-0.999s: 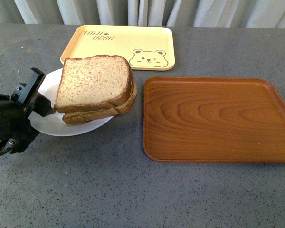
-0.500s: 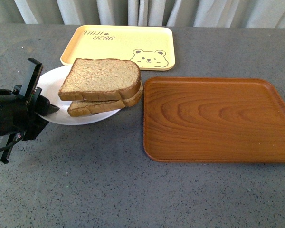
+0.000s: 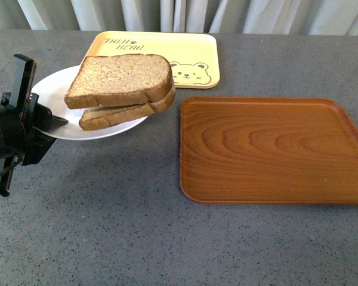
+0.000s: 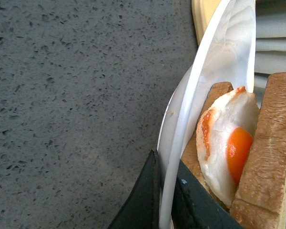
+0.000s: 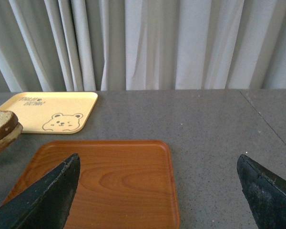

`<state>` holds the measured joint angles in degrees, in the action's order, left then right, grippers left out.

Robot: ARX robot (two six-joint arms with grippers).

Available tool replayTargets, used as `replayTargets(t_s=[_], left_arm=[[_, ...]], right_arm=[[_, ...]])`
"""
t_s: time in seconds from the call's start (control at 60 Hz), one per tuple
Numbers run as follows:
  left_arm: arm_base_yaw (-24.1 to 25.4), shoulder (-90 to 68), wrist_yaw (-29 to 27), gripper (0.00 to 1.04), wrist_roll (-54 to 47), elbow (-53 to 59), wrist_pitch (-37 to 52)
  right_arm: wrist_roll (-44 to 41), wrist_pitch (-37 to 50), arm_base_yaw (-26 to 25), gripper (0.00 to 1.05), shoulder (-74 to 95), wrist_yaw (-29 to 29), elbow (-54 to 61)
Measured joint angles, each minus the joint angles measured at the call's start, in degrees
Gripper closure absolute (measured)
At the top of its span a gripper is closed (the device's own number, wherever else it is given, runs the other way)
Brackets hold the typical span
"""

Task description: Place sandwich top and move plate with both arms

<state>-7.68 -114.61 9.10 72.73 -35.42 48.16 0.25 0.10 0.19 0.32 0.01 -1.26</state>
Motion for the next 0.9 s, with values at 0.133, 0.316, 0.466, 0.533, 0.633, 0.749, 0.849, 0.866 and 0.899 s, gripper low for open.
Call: replayTargets(t_s=[0.133, 0.316, 0.466, 0.533, 0.633, 0.749, 0.849, 0.866, 0.899], left_arm=[[-0.8, 0.9, 0.2, 1.02, -0.8, -2.5, -3.3], [-2.3, 0.5, 0.4, 1.02, -3.3, -11.1, -9.8], [-3.2, -2.4, 1.3, 1.02, -4.6, -20.8, -15.0], [-3.6, -4.5, 1.4, 1.02, -5.5, -24.9, -17.4], [-3.8, -8.5, 1.9, 1.02, -6.7, -31.5, -21.0], [-3.8, -14.2, 3.0, 1.02, -8.1, -40.1, -25.3], [-3.8, -18.2, 3.9, 1.02, -9.2, -46.4, -28.3], [-3.8, -18.9, 4.1, 1.02, -9.5, -47.5, -28.8], [-3.7, -20.0, 4.4, 1.02, -9.7, -49.3, -29.8]], right_arm=[[0.0, 0.0, 0.0, 0.09, 0.0, 0.0, 0.0], [0.0, 0.0, 0.0, 0.09, 0.0, 0.0, 0.0], [0.0, 0.0, 0.0, 0.09, 0.0, 0.0, 0.0], [0.0, 0.0, 0.0, 0.09, 0.0, 0.0, 0.0], [0.0, 0.0, 0.0, 0.09, 0.0, 0.0, 0.0], [0.0, 0.0, 0.0, 0.09, 0.0, 0.0, 0.0], [0.0, 0.0, 0.0, 0.09, 0.0, 0.0, 0.0], [0.0, 0.0, 0.0, 0.09, 0.0, 0.0, 0.0], [0.0, 0.0, 0.0, 0.09, 0.0, 0.0, 0.0]])
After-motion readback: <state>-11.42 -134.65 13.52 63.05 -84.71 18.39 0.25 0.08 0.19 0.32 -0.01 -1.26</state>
